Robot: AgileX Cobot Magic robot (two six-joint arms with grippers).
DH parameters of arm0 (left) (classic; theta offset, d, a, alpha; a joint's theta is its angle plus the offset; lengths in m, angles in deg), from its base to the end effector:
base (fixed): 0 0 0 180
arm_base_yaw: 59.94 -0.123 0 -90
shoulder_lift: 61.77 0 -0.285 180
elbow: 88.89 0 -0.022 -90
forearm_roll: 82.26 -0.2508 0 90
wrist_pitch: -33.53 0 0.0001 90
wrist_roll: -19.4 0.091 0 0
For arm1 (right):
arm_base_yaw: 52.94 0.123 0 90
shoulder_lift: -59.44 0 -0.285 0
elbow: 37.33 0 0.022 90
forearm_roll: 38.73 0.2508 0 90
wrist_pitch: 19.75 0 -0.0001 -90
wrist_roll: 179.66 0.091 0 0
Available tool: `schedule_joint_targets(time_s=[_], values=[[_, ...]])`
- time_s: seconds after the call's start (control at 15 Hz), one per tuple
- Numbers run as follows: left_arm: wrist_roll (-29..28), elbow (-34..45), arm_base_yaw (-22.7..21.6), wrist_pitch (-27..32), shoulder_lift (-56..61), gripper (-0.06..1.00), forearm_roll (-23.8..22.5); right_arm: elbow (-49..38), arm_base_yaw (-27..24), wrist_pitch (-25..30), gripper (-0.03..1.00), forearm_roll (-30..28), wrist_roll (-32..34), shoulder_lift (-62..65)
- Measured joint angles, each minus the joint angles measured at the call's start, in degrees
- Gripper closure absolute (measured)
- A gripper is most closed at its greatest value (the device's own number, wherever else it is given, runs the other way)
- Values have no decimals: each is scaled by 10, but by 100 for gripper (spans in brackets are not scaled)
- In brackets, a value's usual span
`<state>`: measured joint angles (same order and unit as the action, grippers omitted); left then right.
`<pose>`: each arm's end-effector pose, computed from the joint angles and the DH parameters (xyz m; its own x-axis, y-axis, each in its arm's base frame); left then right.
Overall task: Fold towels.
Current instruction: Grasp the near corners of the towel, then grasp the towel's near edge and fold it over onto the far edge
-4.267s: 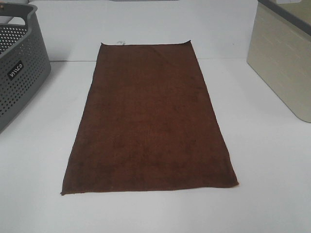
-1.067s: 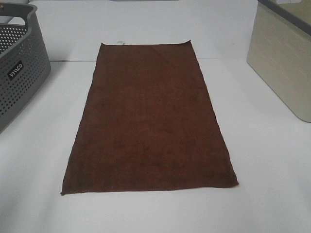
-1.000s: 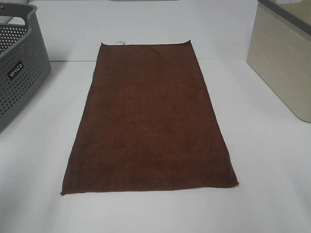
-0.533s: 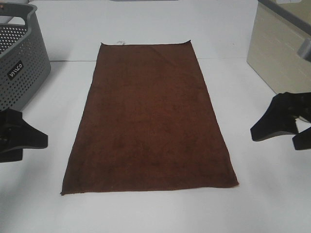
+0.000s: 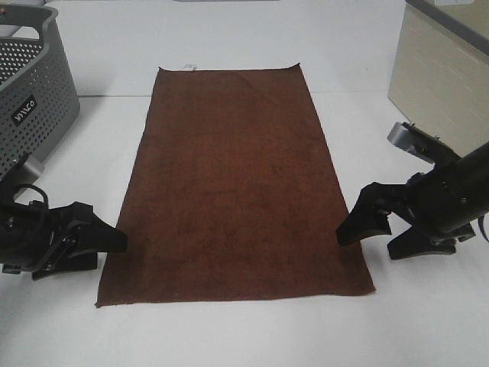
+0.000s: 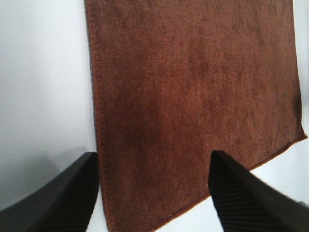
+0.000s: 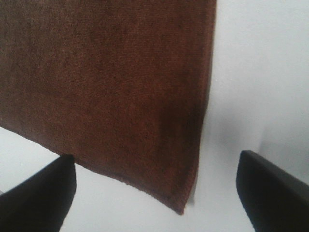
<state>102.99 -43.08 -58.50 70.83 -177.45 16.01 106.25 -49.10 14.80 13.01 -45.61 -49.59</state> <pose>0.2530 -0.0610 0.0829 -0.9474 -0.2071 -0.2440 -0.0021 0.7665 -0.6422 0.2661 0.0585 0.1185 -0.9786 -0.0611 -0.1964 -0.1432 0.8878 0.4375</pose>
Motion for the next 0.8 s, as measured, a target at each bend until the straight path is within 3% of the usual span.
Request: schedule_joint_targets(time_s=[0.33,0.47,0.6,0.67,0.73,0.8], values=[[-2,-49,42,20,-55,32,9,30,46,-37,15,22,-6,-55],[-22,-73,63,19,-70,34,9,54,47,-33,21,49,-6,-79],[-35,-94,75,6,-84,50,8,62,47,-36,37,69,-6,-97],[-36,-100,80,-5,-89,64,7,62,47,-36,48,68,-6,-99],[-37,-105,81,-17,-94,84,4,62,47,-38,67,65,-6,-104],[-37,-108,81,-19,-95,92,4,62,47,-41,82,62,-6,-106]])
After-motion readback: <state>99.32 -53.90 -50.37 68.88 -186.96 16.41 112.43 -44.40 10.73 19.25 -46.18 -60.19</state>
